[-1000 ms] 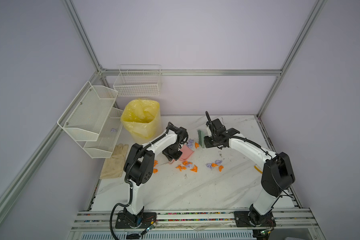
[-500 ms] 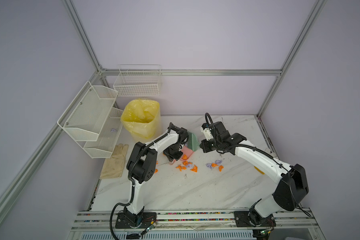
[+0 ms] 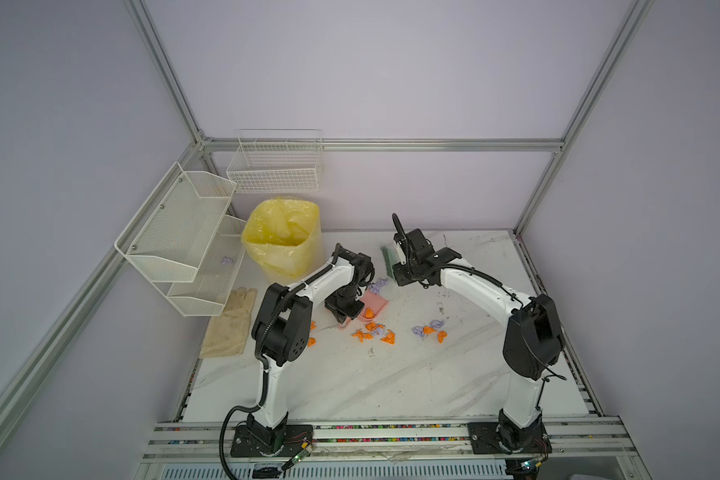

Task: Sweep away the paper scraps from the table
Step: 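Brush scraps into the pink dustpan with the right gripper while the left holds it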

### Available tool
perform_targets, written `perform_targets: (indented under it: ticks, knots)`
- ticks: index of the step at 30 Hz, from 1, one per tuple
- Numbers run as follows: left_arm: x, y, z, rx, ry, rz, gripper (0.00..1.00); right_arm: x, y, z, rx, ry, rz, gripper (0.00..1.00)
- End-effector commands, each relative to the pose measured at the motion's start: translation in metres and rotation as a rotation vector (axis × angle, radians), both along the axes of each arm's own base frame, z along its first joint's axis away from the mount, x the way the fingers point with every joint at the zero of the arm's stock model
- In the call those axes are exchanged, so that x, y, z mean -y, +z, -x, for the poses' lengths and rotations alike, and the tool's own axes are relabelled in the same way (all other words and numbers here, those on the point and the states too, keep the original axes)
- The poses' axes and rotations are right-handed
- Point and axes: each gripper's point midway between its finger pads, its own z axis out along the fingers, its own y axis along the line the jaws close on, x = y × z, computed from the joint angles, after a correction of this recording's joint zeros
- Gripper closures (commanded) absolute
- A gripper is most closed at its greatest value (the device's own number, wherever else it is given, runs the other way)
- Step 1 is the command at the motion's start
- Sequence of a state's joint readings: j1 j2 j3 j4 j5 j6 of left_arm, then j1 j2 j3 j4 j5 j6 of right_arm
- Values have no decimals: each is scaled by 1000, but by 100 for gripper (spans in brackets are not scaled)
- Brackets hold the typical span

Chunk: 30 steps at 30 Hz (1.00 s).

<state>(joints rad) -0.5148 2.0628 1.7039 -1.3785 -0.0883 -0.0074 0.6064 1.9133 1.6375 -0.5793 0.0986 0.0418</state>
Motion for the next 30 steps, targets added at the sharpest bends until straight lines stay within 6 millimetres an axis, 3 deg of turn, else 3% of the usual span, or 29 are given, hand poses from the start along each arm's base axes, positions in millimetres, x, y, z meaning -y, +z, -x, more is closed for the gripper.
perform_targets:
  ticks: [1,9,16,19,22,25,30]
  knots:
    - [8,29,-16,68,14,58,100,-1,16,-7,45,41,38,100]
    - [4,27,-21,68,33,54,100,-26,16,30,31,197,-16,100]
    - [2,23,-25,57,50,62,100,-39,16,87,-45,345,-106,100]
    - [2,21,-25,52,50,60,100,-44,28,107,-60,396,-196,100]
    - [1,20,-26,53,52,56,100,-43,51,110,-18,369,-260,100]
    - [1,19,-26,50,54,56,100,-31,70,100,43,281,-252,100]
    - [1,27,-29,84,59,62,100,-16,85,82,79,148,-263,100]
